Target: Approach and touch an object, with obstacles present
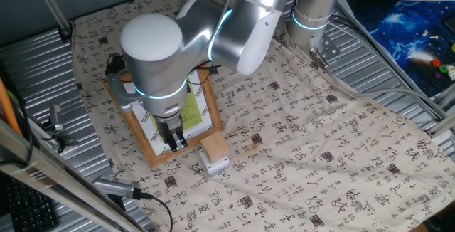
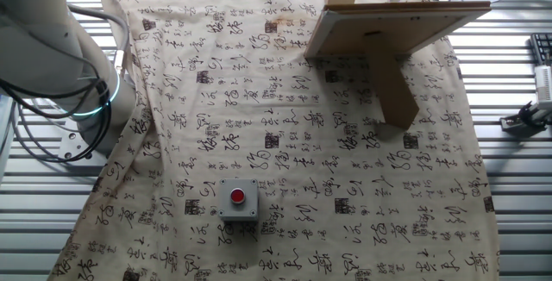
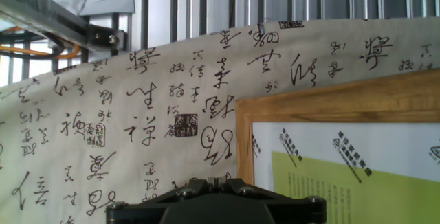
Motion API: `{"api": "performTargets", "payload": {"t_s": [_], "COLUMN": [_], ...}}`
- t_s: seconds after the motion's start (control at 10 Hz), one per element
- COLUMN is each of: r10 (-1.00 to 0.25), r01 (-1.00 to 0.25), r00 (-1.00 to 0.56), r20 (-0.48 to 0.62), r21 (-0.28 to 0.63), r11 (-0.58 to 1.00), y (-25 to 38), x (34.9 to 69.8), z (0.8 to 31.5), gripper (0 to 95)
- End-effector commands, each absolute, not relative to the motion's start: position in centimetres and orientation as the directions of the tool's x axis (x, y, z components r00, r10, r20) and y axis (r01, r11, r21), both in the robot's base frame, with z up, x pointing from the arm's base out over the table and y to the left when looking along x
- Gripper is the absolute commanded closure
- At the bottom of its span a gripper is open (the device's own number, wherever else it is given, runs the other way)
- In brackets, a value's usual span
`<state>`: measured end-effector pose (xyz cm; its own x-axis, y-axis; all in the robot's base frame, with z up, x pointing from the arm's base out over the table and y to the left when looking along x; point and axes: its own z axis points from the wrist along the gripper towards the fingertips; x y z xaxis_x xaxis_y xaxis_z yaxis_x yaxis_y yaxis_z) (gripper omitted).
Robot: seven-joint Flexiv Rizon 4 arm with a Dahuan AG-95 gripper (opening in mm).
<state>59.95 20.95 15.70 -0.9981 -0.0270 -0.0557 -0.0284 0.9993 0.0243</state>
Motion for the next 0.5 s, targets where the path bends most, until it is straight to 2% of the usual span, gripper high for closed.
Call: {"api": "performTargets", "payload": {"t_s": [0.1, 0.5], "r10": [-0.024, -0.035], "r01": [-0.025, -0.036], "r00": [-0.998, -0.998], "r20": [-0.057, -0.055], "r21": [0.022, 0.018], "r11": [0.999, 0.999], "y": [20.73, 20.36], "x": [59.69, 59.05], "z": [15.4, 14.95], "gripper": [95.0, 95.0]}}
